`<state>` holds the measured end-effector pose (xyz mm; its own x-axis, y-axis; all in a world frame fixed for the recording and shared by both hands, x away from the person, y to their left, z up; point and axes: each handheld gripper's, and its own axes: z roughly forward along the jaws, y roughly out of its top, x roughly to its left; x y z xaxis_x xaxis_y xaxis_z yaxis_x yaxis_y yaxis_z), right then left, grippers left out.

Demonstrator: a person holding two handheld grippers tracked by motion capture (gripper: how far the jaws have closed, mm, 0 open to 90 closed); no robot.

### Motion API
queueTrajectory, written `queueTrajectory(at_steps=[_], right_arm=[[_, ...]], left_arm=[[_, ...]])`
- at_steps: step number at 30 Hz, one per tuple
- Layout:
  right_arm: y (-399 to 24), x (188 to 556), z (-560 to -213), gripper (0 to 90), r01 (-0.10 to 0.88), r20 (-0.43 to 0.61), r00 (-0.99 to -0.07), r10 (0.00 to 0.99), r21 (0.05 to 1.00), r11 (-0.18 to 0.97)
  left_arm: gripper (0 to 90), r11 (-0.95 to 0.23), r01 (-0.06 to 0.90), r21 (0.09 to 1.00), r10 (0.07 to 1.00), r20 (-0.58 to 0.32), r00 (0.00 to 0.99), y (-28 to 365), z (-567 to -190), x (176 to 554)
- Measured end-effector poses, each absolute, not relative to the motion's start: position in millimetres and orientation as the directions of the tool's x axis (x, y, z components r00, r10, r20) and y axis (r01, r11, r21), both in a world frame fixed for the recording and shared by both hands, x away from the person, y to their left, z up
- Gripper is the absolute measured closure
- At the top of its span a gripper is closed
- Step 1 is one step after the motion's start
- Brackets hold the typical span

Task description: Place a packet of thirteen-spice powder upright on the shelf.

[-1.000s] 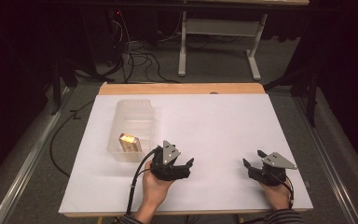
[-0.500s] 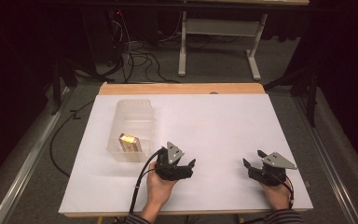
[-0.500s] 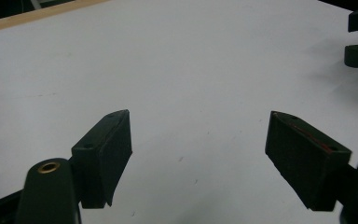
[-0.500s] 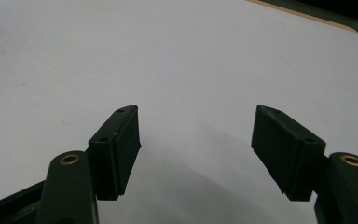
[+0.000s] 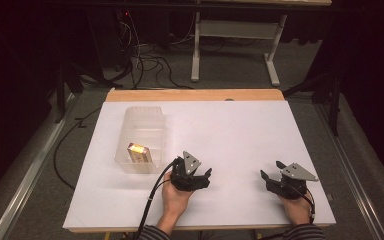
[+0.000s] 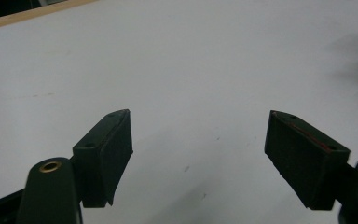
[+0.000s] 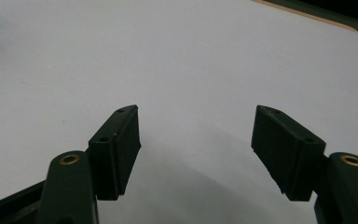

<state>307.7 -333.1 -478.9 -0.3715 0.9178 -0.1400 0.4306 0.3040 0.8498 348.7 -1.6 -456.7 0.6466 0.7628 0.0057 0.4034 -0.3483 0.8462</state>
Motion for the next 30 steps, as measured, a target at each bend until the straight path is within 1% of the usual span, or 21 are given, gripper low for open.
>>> queueTrajectory(at_steps=[10, 18, 30], right_arm=[[-332.8, 307.8, -478.9, 33.0, 0.431, -0.142, -0.373, 0.917, 0.848, 0.307], [-332.8, 307.8, -478.9, 32.9, 0.431, -0.143, -0.373, 0.917, 0.848, 0.307], [-332.9, 307.2, -478.9, 32.9, 0.429, -0.141, -0.374, 0.917, 0.850, 0.306]], left_arm=[[24.3, -0.318, 0.418, 0.851, 0.784, -0.011, 0.621, -1.4, -468.8, 353.2], [24.2, -0.315, 0.414, 0.854, 0.795, -0.001, 0.607, -2.5, -473.0, 356.8], [24.2, -0.358, 0.391, 0.848, 0.790, 0.052, 0.611, -9.6, -480.9, 356.4]])
